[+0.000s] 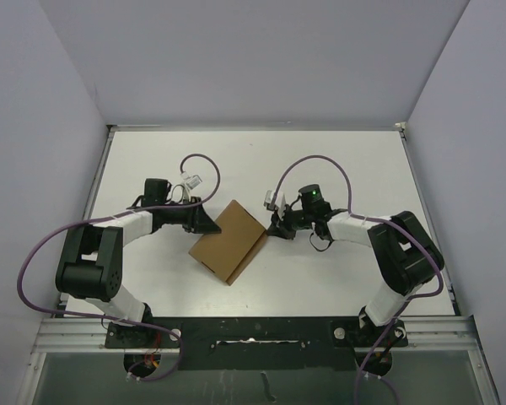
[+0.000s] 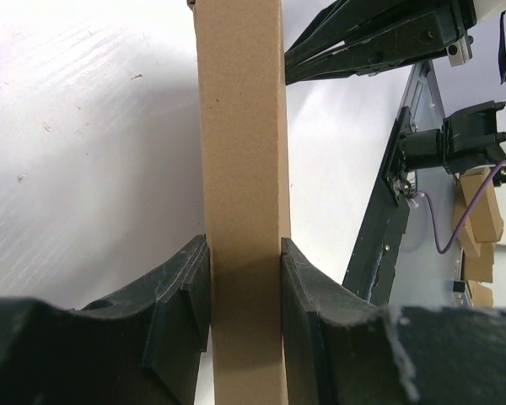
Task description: Fold the paper box
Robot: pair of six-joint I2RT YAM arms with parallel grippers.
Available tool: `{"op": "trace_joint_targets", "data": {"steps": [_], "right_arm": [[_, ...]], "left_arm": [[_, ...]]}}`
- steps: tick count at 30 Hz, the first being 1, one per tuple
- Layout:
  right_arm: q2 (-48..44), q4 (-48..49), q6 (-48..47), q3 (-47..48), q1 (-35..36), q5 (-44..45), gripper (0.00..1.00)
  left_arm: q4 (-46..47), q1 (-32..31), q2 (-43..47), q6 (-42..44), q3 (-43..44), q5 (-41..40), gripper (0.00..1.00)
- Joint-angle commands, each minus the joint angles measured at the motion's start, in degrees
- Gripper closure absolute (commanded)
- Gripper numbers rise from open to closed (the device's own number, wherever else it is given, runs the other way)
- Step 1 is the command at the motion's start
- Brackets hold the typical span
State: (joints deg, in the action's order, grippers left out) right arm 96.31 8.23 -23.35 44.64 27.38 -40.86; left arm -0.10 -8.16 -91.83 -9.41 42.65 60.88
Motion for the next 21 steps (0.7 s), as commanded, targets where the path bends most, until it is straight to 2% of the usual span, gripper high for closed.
{"op": "trace_joint_targets", "data": {"steps": [1,6,15,21], "right_arm": [[-0.6,0.9,0.3,3.2,-0.3,1.7,0.99],[-0.5,0.8,0.2,3.3,-0.5,2.2,0.97],[0.6,-0.1,0.6,4.2,-0.5,1.6,0.92],[1.2,-1.0,1.4,4.8,-1.2,0.6,0.87]], "left_arm": [[-5.1,-1.2,1.1,5.5,4.4,-2.1,1.00],[-8.8,-2.1,1.5,5.8,7.4,-3.5,1.00],[-20.5,-4.3,1.2,8.8,14.2,-12.7,1.00],[-24.4,-6.2,-0.9,10.6,16.2,-17.2,1.00]]}}
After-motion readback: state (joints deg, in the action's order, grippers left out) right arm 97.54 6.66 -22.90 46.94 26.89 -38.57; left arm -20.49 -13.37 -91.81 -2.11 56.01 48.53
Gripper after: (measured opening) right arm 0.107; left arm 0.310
